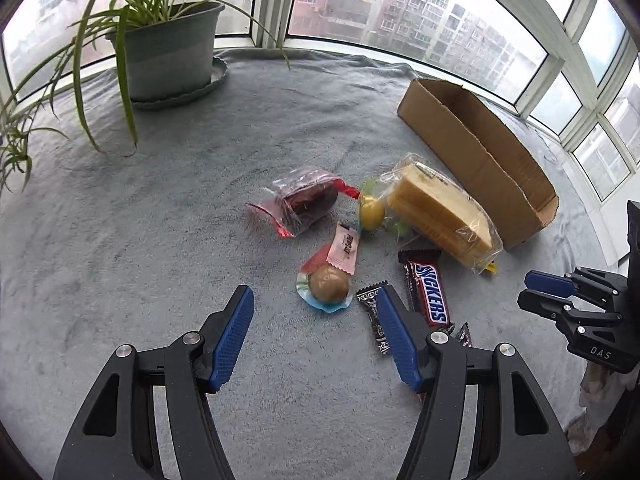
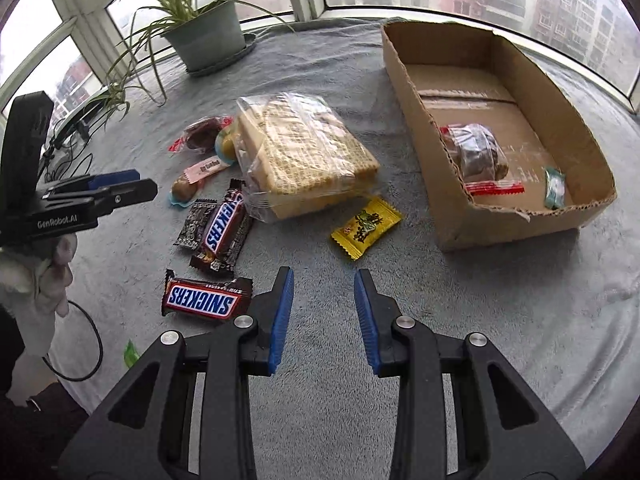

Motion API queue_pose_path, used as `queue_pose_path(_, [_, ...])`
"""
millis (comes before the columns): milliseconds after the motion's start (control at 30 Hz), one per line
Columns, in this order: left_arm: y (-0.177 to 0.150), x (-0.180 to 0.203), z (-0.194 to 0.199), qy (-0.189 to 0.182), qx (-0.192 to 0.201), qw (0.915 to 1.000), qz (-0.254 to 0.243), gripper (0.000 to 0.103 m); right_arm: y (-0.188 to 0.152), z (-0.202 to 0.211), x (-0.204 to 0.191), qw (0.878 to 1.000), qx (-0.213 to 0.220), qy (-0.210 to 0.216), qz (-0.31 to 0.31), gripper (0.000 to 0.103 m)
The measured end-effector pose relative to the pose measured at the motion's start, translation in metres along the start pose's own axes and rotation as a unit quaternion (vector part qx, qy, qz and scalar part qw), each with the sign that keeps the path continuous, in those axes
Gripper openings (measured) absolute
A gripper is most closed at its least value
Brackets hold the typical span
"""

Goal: Organize snacks
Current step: 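Open both tools over the box and pull back to the snacks, then grasp the yellow candy packet with the right tool while the left grasps the round treat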

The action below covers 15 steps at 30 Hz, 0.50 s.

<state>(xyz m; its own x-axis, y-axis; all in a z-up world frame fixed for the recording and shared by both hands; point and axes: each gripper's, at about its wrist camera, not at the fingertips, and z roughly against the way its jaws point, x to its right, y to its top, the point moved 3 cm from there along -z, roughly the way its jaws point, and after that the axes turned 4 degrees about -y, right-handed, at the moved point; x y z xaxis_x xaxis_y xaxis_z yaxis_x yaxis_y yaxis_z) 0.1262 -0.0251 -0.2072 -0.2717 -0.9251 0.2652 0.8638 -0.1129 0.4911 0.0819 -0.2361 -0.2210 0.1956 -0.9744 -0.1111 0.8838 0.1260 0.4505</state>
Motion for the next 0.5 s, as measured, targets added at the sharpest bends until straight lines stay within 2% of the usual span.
queue_pose_path(233, [-0.005,0.001,-0.012,-0.002,-0.007,0.9999,-0.010,0.063,0.010,-0.015,0.007,0.998,-0.001,-0.027,-0.051,0.032])
queue_pose_path(500, [-0.004,0.002,-0.020,-0.007,-0.010,0.9998,-0.013,0.063,0.022,-0.037,0.007,0.994,-0.015,-0.078,-0.069,0.032])
